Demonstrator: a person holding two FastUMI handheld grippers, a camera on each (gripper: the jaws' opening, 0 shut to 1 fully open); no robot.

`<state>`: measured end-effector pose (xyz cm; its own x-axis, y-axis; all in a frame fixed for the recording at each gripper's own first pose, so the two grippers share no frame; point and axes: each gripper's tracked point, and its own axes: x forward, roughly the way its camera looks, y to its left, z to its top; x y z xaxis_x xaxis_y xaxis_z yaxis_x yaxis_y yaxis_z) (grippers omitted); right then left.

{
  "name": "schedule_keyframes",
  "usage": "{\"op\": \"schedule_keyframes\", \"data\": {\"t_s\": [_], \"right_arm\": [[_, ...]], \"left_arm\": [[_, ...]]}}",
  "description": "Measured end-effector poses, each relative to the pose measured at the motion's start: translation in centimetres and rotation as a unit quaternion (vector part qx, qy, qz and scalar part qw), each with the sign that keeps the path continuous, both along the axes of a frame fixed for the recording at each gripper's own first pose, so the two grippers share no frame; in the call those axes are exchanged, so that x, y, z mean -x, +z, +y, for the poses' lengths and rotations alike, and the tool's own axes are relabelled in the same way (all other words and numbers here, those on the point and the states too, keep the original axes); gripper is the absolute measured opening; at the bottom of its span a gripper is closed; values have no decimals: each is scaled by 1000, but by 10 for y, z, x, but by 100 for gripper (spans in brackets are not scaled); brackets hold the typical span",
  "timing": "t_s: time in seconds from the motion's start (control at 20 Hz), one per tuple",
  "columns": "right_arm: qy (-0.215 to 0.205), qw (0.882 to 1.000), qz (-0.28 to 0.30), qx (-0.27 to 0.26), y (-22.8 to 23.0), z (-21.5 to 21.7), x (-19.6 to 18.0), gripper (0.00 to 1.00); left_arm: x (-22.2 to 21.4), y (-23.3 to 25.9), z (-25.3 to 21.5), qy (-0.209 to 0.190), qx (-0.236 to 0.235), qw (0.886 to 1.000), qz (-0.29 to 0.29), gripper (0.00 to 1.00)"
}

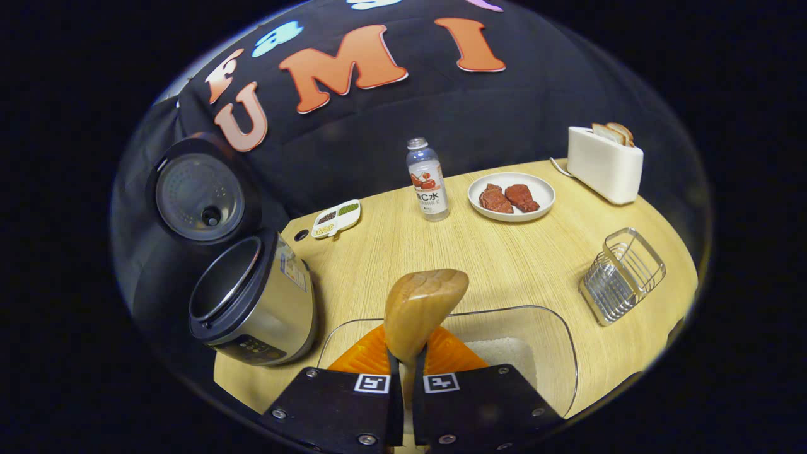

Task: Close the left gripper, press the button to open the rice cooker; take a wooden spoon from the chopstick holder with the right hand, scoop a spoonful of rice and pour it into the rice cooker, then put the wooden spoon back into the chopstick holder.

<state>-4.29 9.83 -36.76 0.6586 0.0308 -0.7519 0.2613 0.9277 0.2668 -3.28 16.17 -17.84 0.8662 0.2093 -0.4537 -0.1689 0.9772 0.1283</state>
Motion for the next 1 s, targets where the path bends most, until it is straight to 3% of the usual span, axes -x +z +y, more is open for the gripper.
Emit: {"op": "schedule_keyframes", "data": {"t_s": [0.35,0.5,0.55,0.6,0.75,0.8,1.0], "right_arm": [[-46,995,16,-90,-3,2,-1,5],[-47,990,24,-130,-1,10,-1,6],[-46,988,26,-142,0,13,-1,5],[-44,986,27,-157,0,16,1,5],[-35,982,31,-181,1,21,0,5],[-34,980,31,-194,2,22,3,5],[-47,966,33,-252,2,12,5,5]], "left_arm": [[-7,-3,-5,-15,-2,1000,8,99],[-9,-4,-8,-18,-2,1000,11,99],[-9,-4,-9,-20,-3,1000,12,95],[-8,-4,-10,-21,-4,1000,13,99],[-9,-3,-12,-25,-8,1000,14,99],[-9,-2,-13,-27,-9,1000,13,95],[-10,-2,-19,-32,-7,999,14,99]]}}
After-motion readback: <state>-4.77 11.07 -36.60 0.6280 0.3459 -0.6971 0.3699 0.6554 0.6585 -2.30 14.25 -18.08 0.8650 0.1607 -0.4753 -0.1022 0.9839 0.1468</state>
